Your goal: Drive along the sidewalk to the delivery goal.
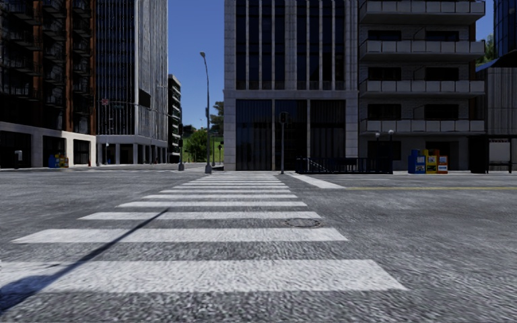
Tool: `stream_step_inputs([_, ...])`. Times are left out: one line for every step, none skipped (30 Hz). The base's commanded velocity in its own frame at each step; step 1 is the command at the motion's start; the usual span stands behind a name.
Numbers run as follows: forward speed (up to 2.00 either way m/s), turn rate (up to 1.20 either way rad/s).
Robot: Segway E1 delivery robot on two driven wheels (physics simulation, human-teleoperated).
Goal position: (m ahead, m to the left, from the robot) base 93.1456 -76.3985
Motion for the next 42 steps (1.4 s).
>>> stream_step_inputs([1.31, 0.00])
stream_step_inputs([1.29, 0.00])
stream_step_inputs([1.28, 0.00])
stream_step_inputs([1.26, 0.00])
stream_step_inputs([1.26, 0.00])
stream_step_inputs([1.26, 0.00])
stream_step_inputs([1.26, 0.00])
stream_step_inputs([1.26, 0.00])
stream_step_inputs([1.25, 0.00])
stream_step_inputs([1.25, 0.00])
stream_step_inputs([1.25, 0.00])
stream_step_inputs([1.25, 0.00])
stream_step_inputs([1.25, 0.00])
stream_step_inputs([1.25, 0.00])
stream_step_inputs([1.25, 0.00])
stream_step_inputs([1.25, 0.00])
stream_step_inputs([1.25, 0.00])
stream_step_inputs([1.25, 0.00])
stream_step_inputs([1.25, 0.00])
stream_step_inputs([1.25, 0.00])
stream_step_inputs([1.25, 0.00])
stream_step_inputs([1.25, 0.00])
stream_step_inputs([1.25, 0.00])
stream_step_inputs([1.25, 0.00])
stream_step_inputs([1.25, 0.00])
stream_step_inputs([1.25, 0.00])
stream_step_inputs([1.25, 0.00])
stream_step_inputs([1.25, 0.00])
stream_step_inputs([1.25, 0.00])
stream_step_inputs([1.25, 0.00])
stream_step_inputs([1.25, 0.00])
stream_step_inputs([1.25, 0.00])
stream_step_inputs([1.25, 0.00])
stream_step_inputs([1.25, 0.00])
stream_step_inputs([1.25, 0.00])
stream_step_inputs([1.25, 0.00])
stream_step_inputs([1.25, 0.03])
stream_step_inputs([1.25, 0.15])
stream_step_inputs([1.25, 0.22])
stream_step_inputs([1.25, 0.22])
stream_step_inputs([1.26, 0.25])
stream_step_inputs([1.28, 0.27])
